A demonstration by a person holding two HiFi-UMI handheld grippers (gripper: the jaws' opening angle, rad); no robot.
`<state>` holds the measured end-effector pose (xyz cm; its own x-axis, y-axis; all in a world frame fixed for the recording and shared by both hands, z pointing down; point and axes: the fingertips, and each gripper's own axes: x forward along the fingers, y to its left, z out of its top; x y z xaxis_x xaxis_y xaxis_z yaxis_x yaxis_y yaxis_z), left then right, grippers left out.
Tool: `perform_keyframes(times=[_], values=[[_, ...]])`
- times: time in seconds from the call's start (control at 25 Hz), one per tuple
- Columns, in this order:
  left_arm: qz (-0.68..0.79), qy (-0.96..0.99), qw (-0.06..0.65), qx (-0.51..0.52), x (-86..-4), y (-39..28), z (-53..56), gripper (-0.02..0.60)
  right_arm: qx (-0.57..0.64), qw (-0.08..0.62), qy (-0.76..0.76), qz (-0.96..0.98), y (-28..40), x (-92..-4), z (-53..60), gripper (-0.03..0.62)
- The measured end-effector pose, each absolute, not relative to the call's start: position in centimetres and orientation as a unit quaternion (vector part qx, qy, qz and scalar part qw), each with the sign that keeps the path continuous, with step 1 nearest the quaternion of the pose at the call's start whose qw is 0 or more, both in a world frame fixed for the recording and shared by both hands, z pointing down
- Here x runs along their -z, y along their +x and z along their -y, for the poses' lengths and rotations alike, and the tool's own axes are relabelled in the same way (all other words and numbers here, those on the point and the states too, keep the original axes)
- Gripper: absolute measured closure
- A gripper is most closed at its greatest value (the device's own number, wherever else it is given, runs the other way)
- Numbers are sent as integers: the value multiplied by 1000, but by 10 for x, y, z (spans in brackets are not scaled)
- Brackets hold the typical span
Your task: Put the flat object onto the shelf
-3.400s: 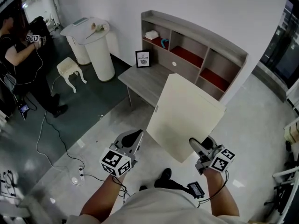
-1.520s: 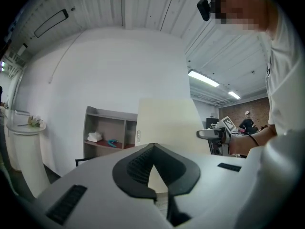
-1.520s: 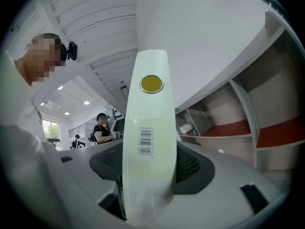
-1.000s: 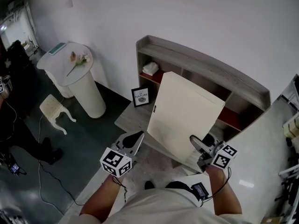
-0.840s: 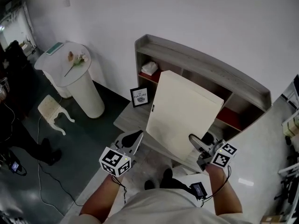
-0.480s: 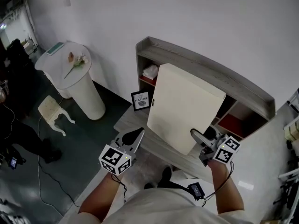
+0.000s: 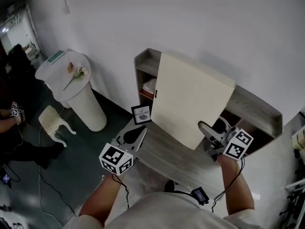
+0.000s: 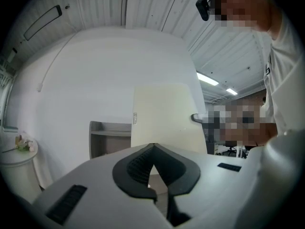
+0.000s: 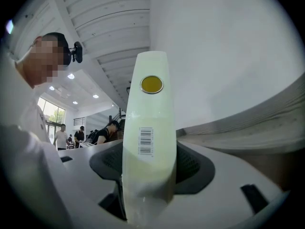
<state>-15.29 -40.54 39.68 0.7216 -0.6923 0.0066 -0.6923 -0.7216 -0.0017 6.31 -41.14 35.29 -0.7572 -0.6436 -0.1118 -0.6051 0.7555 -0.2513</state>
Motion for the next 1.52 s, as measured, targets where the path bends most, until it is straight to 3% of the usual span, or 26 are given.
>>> perform_keyframes(times=[0.72, 1.52], values=[[366, 929, -51, -6, -336, -111, 497, 569, -15, 104, -312, -944, 110, -222, 504, 306], [363, 931, -22, -36, -366, -72, 560, 569, 7, 76, -319, -945, 151, -252, 600, 304]])
